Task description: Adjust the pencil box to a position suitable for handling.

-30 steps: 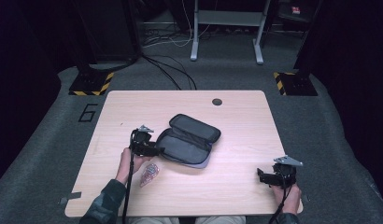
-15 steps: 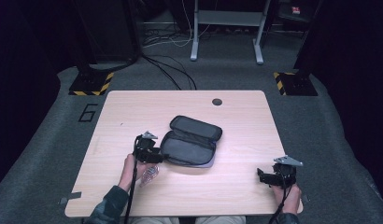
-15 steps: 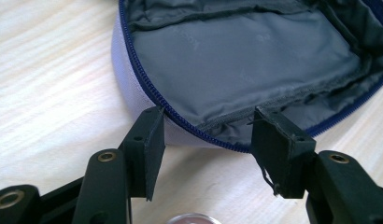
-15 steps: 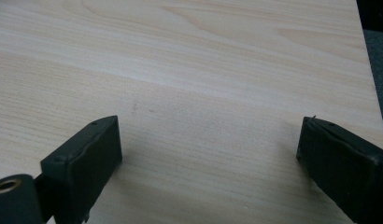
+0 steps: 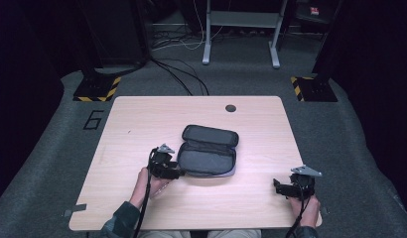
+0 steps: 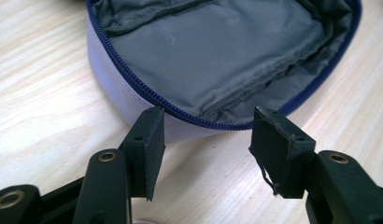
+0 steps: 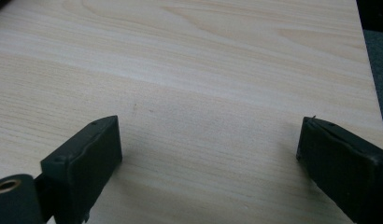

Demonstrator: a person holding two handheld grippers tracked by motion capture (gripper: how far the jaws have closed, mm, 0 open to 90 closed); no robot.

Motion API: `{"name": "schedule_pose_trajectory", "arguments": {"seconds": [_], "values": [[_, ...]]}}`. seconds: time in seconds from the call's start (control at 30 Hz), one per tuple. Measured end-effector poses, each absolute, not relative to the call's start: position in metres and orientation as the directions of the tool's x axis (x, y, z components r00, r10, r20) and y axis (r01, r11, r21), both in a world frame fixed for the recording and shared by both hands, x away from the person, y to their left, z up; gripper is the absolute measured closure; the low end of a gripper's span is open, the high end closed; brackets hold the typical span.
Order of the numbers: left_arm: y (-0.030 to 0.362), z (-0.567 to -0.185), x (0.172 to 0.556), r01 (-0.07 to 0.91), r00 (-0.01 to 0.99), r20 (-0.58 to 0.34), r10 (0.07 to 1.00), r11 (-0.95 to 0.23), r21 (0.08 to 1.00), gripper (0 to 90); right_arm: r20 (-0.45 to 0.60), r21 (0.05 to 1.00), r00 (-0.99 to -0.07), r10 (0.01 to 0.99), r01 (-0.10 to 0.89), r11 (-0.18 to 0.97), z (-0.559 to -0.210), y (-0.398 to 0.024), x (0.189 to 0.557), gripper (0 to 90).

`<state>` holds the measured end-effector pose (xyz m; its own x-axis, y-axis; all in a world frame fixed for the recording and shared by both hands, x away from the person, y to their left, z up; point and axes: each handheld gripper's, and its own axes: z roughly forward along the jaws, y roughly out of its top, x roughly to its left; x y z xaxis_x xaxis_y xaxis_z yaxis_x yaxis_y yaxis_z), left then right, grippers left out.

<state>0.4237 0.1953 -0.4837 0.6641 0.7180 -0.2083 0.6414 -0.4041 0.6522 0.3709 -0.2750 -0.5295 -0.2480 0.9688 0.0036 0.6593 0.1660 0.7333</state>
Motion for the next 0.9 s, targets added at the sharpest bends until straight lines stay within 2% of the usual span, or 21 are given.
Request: {"name": "schedule_pose_trajectory", "arguments": {"seconds": [0.2, 0.33, 0.5, 0.6, 0.9], "values": [[0.190, -0.484, 0.420, 0.626, 0.687, -0.205, 0.697, -0.424, 0.654, 44.3, 0.003, 0.731, -0.248, 0.969, 0.661, 0.167, -0.529, -0.275, 0.371, 6.3], [0.195, -0.480, 0.416, 0.619, 0.678, -0.186, 0.711, -0.416, 0.667, 37.4, 0.003, 0.731, -0.248, 0.969, 0.661, 0.167, -0.529, -0.275, 0.371, 6.3], [0.209, -0.475, 0.410, 0.610, 0.663, -0.161, 0.731, -0.403, 0.682, 21.8, 0.005, 0.732, -0.247, 0.969, 0.661, 0.165, -0.529, -0.275, 0.371, 6.3], [0.217, -0.473, 0.405, 0.602, 0.658, -0.146, 0.739, -0.400, 0.691, 16.0, 0.005, 0.733, -0.247, 0.969, 0.661, 0.164, -0.529, -0.275, 0.371, 6.3], [0.243, -0.471, 0.389, 0.577, 0.650, -0.100, 0.754, -0.403, 0.710, 9.7, 0.006, 0.733, -0.246, 0.969, 0.661, 0.163, -0.529, -0.275, 0.371, 6.4]]}}
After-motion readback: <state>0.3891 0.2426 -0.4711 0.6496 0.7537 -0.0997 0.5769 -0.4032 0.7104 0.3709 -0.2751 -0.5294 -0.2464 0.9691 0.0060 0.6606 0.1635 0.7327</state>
